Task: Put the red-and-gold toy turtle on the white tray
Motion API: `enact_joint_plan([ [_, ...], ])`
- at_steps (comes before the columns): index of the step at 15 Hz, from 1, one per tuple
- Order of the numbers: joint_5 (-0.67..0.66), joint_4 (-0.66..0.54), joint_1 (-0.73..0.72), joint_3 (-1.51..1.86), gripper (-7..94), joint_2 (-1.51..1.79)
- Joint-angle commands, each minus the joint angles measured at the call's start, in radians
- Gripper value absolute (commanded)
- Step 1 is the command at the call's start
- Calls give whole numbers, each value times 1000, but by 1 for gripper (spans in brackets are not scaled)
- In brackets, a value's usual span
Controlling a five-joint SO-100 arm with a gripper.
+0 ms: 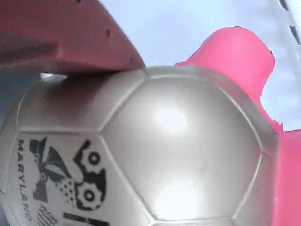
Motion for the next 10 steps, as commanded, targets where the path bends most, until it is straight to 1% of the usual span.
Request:
enact_joint_plan([
  [1,-18,20,21,-35,0,8],
  [8,-67,20,64,29,1,-41],
  [9,-75,12,69,48,11,-46],
  [10,-91,9,71,71,19,-46],
])
